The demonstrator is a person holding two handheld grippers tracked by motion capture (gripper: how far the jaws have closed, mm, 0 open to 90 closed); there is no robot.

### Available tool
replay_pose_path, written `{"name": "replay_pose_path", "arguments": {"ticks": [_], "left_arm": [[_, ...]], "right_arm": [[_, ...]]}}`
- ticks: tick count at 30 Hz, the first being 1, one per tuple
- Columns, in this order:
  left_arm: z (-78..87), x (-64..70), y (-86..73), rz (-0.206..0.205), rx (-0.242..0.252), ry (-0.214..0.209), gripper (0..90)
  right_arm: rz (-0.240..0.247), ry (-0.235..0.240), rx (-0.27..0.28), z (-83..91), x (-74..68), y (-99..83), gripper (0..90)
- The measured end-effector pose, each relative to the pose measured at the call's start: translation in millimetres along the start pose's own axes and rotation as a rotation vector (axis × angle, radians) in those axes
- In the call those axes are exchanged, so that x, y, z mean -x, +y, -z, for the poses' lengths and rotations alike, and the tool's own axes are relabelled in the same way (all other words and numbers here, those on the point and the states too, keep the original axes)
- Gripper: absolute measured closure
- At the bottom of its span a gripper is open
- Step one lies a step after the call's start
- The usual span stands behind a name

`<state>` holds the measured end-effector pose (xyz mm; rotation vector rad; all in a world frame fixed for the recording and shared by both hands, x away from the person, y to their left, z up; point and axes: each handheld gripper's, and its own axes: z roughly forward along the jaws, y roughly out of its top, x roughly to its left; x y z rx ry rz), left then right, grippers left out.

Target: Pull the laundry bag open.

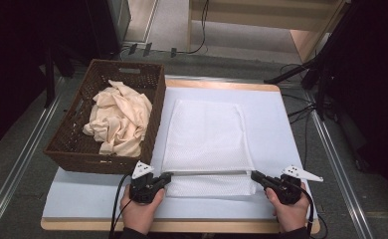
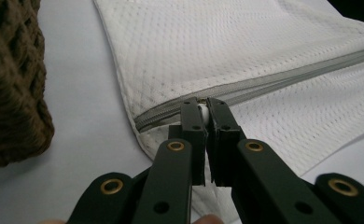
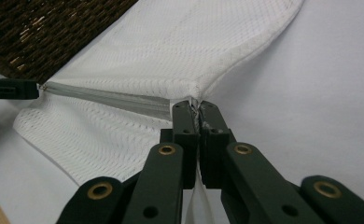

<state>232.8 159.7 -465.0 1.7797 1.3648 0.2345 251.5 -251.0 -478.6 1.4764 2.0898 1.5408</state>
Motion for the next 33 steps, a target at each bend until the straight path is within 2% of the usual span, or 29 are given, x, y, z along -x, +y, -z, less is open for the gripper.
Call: {"name": "replay_pose_path", "arguments": {"ticks": [2,5,6,7,9,10,11,12,14,17,19,20,21,23,24,25,28,31,33], "left_arm": [[3.3,0.4,-1.2,-0.021,-0.001,0.01,86.7],[5.6,-2.6,-1.3,-0.012,-0.001,-0.005,86.7],[6.3,-3.2,-1.7,-0.013,-0.001,0.02,86.7],[7.5,-6.4,-1.9,-0.01,0.004,0.003,86.7],[10.7,-12.4,-3.4,0.003,0.006,0.042,86.8],[13.0,-16.8,-4.3,0.012,0.006,0.042,86.8],[15.3,-22.2,-5.2,0.039,0.0,0.003,86.7],[16.0,-23.3,-5.9,0.046,-0.002,-0.005,86.7],[17.9,-21.9,-7.2,0.022,-0.003,0.022,86.8],[19.8,-22.7,-7.9,0.031,0.014,0.019,86.7],[20.4,-19.7,-8.5,0.0,0.038,0.011,86.2],[20.3,-18.2,-8.8,-0.015,0.046,0.017,75.1],[20.8,-17.1,-9.1,-0.027,0.061,0.015,75.1],[23.4,-12.9,-9.5,-0.064,0.092,0.022,63.1],[25.7,-9.7,-9.3,-0.086,0.118,0.01,61.1],[26.6,-7.8,-8.9,-0.093,0.129,-0.005,61.1],[27.2,2.7,-7.0,-0.129,0.137,-0.038,66.9],[21.9,15.1,-6.0,-0.167,0.101,-0.094,80.8],[14.8,23.5,-5.6,-0.19,0.073,-0.125,86.9]], "right_arm": [[0.003,0.001,-0.01,-1.6,-1.5,-1.3,87.7],[-0.004,0.007,-0.015,-1.8,-2.4,-1.3,87.7],[-0.004,0.011,-0.014,-1.8,-2.4,-1.1,87.7],[-0.001,-0.004,-0.017,-1.1,-2.7,-1.3,87.7],[-0.01,-0.002,-0.013,0.3,0.7,-1.6,87.7],[-0.008,-0.013,-0.01,1.9,2.4,-1.8,87.7],[-0.015,-0.011,-0.008,3.5,5.4,-2.0,87.7],[-0.032,0.012,-0.007,4.9,7.8,-2.3,87.7],[-0.008,0.002,-0.02,3.3,5.1,-3.7,87.7],[-0.011,-0.002,-0.031,0.9,3.1,-4.3,87.5],[-0.01,-0.017,-0.031,0.2,2.6,-5.0,86.1],[0.001,-0.049,-0.033,0.9,2.1,-5.5,73.0],[0.001,-0.049,-0.033,0.9,2.1,-5.5,73.0],[0.015,-0.042,-0.005,2.9,2.6,-5.5,60.8],[0.027,-0.041,0.017,6.3,1.3,-4.1,56.0],[0.027,-0.041,0.017,6.3,1.3,-4.1,56.0],[0.065,-0.044,0.054,8.3,-2.4,-0.2,54.4],[0.111,-0.039,0.076,7.8,-11.8,3.0,56.7],[0.132,-0.03,0.099,6.5,-21.5,5.1,58.4]]}}
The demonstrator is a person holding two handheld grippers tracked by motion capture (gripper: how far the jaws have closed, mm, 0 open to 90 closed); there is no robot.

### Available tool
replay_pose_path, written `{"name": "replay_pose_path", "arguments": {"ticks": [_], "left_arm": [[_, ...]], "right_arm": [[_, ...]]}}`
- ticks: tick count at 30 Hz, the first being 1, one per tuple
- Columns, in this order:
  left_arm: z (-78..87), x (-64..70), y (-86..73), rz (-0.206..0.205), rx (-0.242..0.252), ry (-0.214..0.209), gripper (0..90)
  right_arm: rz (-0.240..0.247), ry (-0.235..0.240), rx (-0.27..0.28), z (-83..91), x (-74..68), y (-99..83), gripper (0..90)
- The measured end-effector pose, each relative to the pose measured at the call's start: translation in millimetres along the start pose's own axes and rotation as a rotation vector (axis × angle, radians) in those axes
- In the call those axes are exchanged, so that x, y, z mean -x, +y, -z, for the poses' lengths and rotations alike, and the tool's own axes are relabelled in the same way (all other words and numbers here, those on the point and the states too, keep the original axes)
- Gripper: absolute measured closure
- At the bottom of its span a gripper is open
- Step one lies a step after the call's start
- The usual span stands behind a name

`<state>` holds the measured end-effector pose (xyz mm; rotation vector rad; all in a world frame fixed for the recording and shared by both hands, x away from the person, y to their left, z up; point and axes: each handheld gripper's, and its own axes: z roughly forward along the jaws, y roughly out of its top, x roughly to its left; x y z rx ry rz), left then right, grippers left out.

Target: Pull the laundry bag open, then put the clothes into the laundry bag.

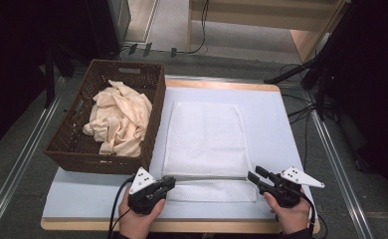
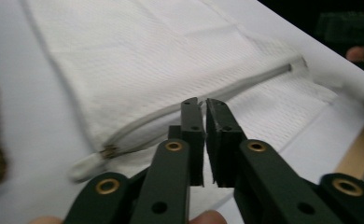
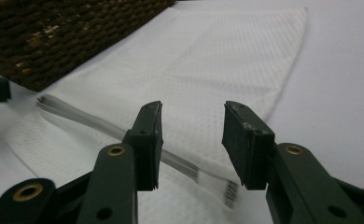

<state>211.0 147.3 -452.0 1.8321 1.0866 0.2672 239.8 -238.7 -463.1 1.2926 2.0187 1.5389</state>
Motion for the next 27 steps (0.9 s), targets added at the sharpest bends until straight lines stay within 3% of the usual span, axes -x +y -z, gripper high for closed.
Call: {"name": "replay_pose_path", "arguments": {"ticks": [3,6,8,9,10,11,14,16,21,27], "left_arm": [[-15.3,9.4,2.0,-0.022,-0.041,-0.042,89.9],[-34.5,16.9,2.6,-0.062,-0.101,-0.054,89.7],[-43.4,18.8,1.1,-0.074,-0.127,-0.062,88.8],[-46.7,19.1,-0.2,-0.078,-0.136,-0.061,88.9],[-49.3,19.0,-1.6,-0.083,-0.148,-0.058,89.2],[-51.3,18.5,-3.1,-0.084,-0.16,-0.054,89.2],[-54.2,17.2,-4.8,-0.077,-0.185,-0.039,90.0],[-54.7,16.4,-5.0,-0.071,-0.183,-0.045,90.0],[-55.0,14.7,-5.3,-0.077,-0.187,-0.06,90.0],[-54.6,14.6,-6.2,-0.073,-0.183,-0.061,90.0]], "right_arm": [[0.006,0.007,0.002,-4.5,-9.5,4.6,57.8],[0.064,-0.013,-0.013,-13.6,-18.5,9.7,47.5],[0.06,0.008,-0.018,-21.3,-23.1,13.7,43.8],[0.059,0.021,-0.037,-25.8,-26.3,16.0,44.9],[0.075,0.072,-0.089,-35.9,-34.9,19.8,44.3],[0.075,0.072,-0.089,-35.9,-34.9,19.8,44.3],[0.182,0.098,-0.139,-56.9,-51.6,25.0,41.8],[0.186,0.111,-0.141,-62.0,-53.0,25.8,41.8],[0.178,0.159,-0.204,-85.4,-56.1,25.6,42.0],[0.22,0.144,-0.238,-99.8,-56.6,21.2,40.6]]}}
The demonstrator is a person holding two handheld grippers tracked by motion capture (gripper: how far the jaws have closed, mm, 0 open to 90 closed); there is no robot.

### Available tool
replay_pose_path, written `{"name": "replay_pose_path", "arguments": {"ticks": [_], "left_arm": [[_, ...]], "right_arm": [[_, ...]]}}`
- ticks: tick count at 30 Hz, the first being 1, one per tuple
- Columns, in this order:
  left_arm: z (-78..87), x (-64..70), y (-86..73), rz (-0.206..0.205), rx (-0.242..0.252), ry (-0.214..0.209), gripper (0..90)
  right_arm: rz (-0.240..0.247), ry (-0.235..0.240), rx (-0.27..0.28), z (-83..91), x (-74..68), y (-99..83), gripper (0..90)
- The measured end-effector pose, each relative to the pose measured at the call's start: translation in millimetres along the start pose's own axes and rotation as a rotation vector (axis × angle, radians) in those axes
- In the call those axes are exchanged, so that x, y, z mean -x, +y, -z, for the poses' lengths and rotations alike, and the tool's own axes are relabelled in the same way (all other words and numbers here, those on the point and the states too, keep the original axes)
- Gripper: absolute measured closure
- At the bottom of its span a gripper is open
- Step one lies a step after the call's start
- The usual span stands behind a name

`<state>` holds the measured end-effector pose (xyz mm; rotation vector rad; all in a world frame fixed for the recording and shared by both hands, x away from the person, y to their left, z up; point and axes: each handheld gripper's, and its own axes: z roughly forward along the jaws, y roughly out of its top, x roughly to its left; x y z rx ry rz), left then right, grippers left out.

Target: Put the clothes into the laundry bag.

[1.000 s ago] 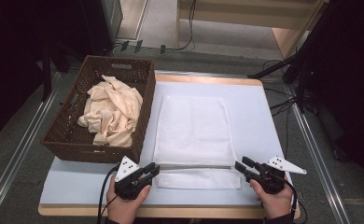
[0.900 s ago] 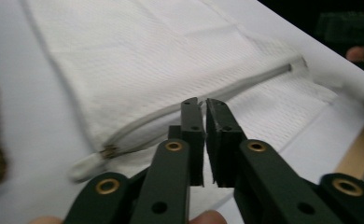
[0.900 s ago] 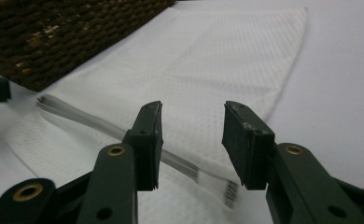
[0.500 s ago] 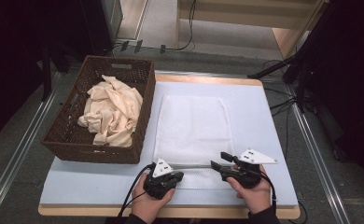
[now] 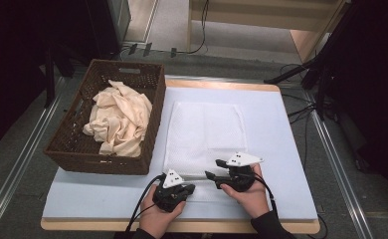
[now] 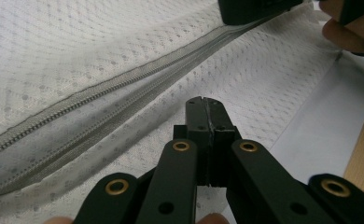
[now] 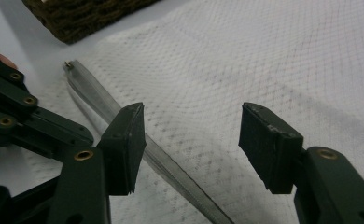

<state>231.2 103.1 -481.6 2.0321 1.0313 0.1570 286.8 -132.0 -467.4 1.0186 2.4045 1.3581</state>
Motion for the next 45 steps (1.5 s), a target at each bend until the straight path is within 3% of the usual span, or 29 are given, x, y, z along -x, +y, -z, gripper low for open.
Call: {"name": "replay_pose_path", "arguments": {"ticks": [4,8,11,13,15,17,19,23,27,31,34,39,43,45], "left_arm": [[0.1,-0.1,-0.7,-0.002,0.005,-0.001,90.0],[0.2,-0.8,-0.5,0.007,0.002,-0.007,90.0],[0.2,-0.5,-0.6,0.003,0.002,-0.003,90.0],[0.2,-0.5,-0.5,0.003,0.002,-0.003,90.0],[0.1,-0.4,-0.6,0.007,0.003,-0.004,90.0],[0.0,-0.2,-0.7,0.004,0.005,0.0,90.0],[-0.1,-0.1,-0.9,0.002,0.007,-0.001,90.0],[0.0,-0.2,-1.0,-0.001,0.006,-0.001,90.0],[0.2,0.0,-1.3,-0.002,0.006,0.0,90.0],[0.2,0.0,-1.4,0.001,0.007,-0.001,90.0],[0.3,-0.1,-1.3,0.001,0.006,-0.002,90.0],[0.4,-0.3,-1.3,0.002,0.005,-0.001,90.0],[0.4,-0.4,-1.3,0.003,0.004,-0.003,90.0],[0.4,-0.6,-1.2,0.004,0.004,-0.004,90.0]], "right_arm": [[0.01,-0.005,-0.04,-7.1,2.3,-4.5,39.5],[0.037,-0.027,-0.102,-14.4,1.3,-10.2,46.4],[0.055,-0.051,-0.093,-14.3,-0.5,-11.4,57.6],[0.065,-0.084,-0.096,-13.2,-0.6,-11.7,74.5],[0.043,-0.069,-0.104,-12.1,1.7,-10.9,85.3],[0.025,-0.045,-0.122,-10.2,6.0,-8.8,88.7],[0.013,-0.03,-0.105,-7.2,8.3,-4.9,89.1],[-0.033,-0.007,-0.014,1.3,17.2,7.0,89.2],[-0.092,-0.086,0.056,5.8,33.4,13.7,89.1],[-0.125,-0.085,0.007,1.8,45.2,7.4,88.1],[-0.134,-0.032,-0.028,-2.4,47.3,4.3,70.0],[-0.14,0.025,0.001,2.5,45.8,4.3,49.7],[-0.132,0.065,0.003,3.9,42.6,4.3,43.8],[-0.109,0.055,-0.015,2.2,40.0,3.8,43.3]]}}
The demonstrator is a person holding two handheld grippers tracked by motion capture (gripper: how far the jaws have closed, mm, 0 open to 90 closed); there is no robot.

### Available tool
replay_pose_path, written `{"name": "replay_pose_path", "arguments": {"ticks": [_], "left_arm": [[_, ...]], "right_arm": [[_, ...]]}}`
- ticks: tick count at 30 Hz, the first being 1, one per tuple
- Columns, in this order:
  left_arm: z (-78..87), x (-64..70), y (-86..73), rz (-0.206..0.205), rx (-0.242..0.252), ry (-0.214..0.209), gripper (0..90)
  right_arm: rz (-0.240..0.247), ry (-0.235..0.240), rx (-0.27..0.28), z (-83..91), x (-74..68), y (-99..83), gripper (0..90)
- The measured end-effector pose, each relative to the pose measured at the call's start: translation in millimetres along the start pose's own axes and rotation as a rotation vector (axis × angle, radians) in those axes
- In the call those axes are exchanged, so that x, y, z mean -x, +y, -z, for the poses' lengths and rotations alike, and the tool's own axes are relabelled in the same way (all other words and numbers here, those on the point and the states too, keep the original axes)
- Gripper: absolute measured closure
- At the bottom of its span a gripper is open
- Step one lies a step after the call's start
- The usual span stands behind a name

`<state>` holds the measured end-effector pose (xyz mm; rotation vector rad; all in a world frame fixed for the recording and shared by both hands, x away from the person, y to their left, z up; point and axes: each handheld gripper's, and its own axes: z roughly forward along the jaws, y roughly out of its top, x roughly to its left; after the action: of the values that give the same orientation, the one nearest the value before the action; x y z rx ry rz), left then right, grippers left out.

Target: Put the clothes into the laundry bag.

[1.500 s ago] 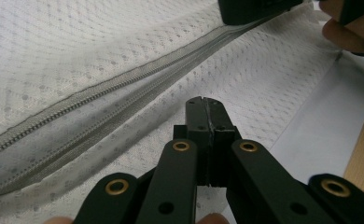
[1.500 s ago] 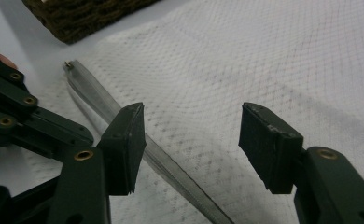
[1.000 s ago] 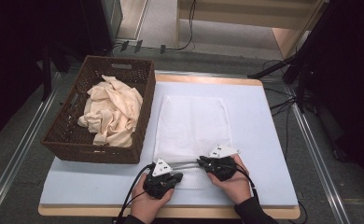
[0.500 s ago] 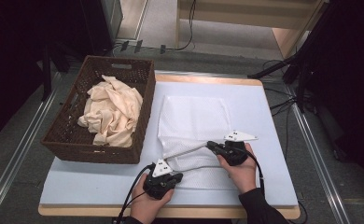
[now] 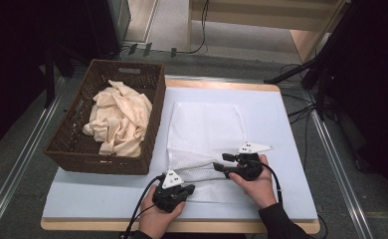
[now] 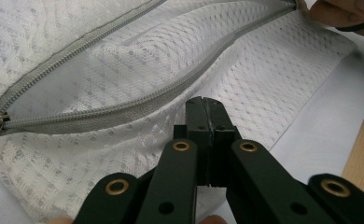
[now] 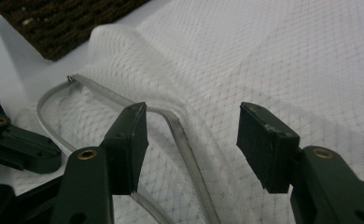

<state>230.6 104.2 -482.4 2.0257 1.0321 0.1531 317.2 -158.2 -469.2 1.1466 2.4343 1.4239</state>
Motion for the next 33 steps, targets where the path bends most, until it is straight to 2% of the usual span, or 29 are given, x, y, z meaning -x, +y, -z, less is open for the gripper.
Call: {"name": "replay_pose_path", "arguments": {"ticks": [4,6,8,12,14,24,30,33], "left_arm": [[-0.1,0.1,0.1,0.004,0.001,-0.001,90.0],[-0.2,-0.2,0.2,0.005,0.001,-0.004,90.0],[-0.2,-0.2,0.2,0.005,0.001,-0.004,90.0],[-0.3,0.0,0.2,0.004,0.001,-0.003,90.0],[-0.3,0.2,0.2,0.002,0.001,0.001,90.0],[-0.1,0.9,0.1,-0.008,-0.001,0.009,90.0],[-0.3,1.6,0.0,-0.01,0.0,0.011,90.0],[0.0,0.0,0.5,0.006,-0.001,0.0,90.0]], "right_arm": [[0.031,-0.08,-0.073,-7.6,-2.1,-3.9,48.8],[0.043,-0.11,-0.087,-9.6,-1.9,-6.3,52.7],[0.041,-0.114,-0.088,-10.4,-0.7,-7.8,59.0],[0.033,-0.117,-0.082,-8.0,0.4,-7.0,78.7],[0.029,-0.119,-0.072,-5.4,-0.3,-5.8,83.1],[0.026,-0.113,0.091,23.3,-5.1,12.6,87.7],[0.001,-0.115,0.167,38.2,-3.9,21.1,87.9],[0.004,-0.104,0.172,39.4,-3.3,22.1,87.9]]}}
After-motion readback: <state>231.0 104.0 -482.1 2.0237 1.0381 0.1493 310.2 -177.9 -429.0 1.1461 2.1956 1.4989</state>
